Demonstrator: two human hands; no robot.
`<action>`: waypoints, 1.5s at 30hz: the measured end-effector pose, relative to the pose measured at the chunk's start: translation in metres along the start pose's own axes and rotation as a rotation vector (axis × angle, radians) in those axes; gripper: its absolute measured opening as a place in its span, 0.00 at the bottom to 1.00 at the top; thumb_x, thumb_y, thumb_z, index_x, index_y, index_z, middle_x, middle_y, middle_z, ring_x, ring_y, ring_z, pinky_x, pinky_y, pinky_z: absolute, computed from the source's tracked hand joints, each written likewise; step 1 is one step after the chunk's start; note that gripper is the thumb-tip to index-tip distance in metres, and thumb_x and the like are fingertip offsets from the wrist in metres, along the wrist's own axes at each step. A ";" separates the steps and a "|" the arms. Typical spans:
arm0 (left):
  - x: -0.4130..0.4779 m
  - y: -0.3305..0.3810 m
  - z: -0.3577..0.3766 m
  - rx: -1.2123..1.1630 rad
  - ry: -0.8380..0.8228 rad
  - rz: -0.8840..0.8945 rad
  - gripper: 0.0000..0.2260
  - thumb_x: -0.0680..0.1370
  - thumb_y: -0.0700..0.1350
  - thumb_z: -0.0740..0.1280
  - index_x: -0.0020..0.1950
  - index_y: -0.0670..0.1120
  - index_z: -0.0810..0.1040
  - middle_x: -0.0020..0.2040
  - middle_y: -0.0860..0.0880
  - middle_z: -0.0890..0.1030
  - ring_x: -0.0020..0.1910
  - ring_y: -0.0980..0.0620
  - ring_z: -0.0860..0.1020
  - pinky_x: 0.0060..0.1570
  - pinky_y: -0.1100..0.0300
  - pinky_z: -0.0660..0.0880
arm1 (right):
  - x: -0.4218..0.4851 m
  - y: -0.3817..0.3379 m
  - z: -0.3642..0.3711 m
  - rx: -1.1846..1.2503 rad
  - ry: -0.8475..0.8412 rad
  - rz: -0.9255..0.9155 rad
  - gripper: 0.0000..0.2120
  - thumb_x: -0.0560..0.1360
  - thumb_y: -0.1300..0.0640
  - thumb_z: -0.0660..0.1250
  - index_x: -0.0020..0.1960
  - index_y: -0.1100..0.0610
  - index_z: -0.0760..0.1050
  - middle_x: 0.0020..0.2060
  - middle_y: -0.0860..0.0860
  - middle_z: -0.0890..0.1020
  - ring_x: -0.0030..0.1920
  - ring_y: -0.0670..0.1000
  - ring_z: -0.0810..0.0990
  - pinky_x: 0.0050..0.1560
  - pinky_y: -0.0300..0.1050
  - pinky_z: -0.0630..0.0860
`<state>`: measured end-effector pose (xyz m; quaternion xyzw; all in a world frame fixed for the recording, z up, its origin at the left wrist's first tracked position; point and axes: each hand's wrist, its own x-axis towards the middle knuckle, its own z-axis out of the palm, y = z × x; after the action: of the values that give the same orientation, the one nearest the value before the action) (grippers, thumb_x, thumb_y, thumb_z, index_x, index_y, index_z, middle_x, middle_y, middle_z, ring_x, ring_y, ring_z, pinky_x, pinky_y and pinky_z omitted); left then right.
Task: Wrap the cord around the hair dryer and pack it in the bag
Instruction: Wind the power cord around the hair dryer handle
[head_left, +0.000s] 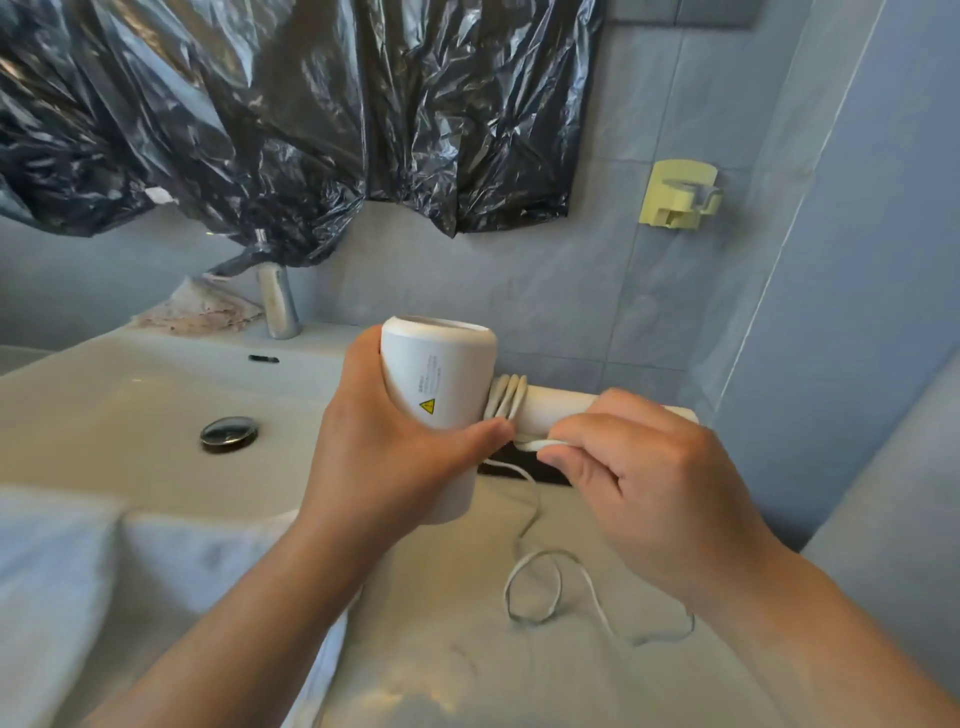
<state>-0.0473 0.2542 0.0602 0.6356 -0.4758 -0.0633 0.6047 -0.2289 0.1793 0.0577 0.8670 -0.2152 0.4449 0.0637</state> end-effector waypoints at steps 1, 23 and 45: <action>-0.012 -0.004 -0.005 -0.001 -0.001 0.019 0.34 0.58 0.52 0.83 0.58 0.56 0.69 0.46 0.60 0.77 0.45 0.67 0.76 0.37 0.64 0.70 | -0.010 -0.008 -0.001 -0.025 0.036 -0.024 0.15 0.77 0.49 0.63 0.40 0.56 0.82 0.36 0.50 0.78 0.34 0.53 0.75 0.30 0.47 0.72; -0.118 0.081 -0.105 0.063 -0.033 0.213 0.37 0.56 0.57 0.82 0.58 0.56 0.65 0.44 0.61 0.75 0.43 0.68 0.73 0.37 0.73 0.69 | -0.049 -0.143 -0.104 0.197 0.001 -0.013 0.06 0.73 0.52 0.68 0.40 0.51 0.81 0.50 0.45 0.84 0.60 0.29 0.72 0.58 0.26 0.67; -0.121 0.096 -0.106 0.392 -0.027 0.377 0.60 0.55 0.65 0.79 0.79 0.54 0.49 0.66 0.50 0.70 0.63 0.48 0.71 0.52 0.57 0.67 | -0.027 -0.138 -0.114 0.316 -0.021 0.366 0.13 0.73 0.50 0.71 0.37 0.58 0.73 0.41 0.48 0.85 0.41 0.51 0.80 0.39 0.46 0.74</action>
<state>-0.0939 0.4289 0.1079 0.6397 -0.5970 0.1351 0.4649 -0.2684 0.3467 0.1155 0.8173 -0.2971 0.4682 -0.1568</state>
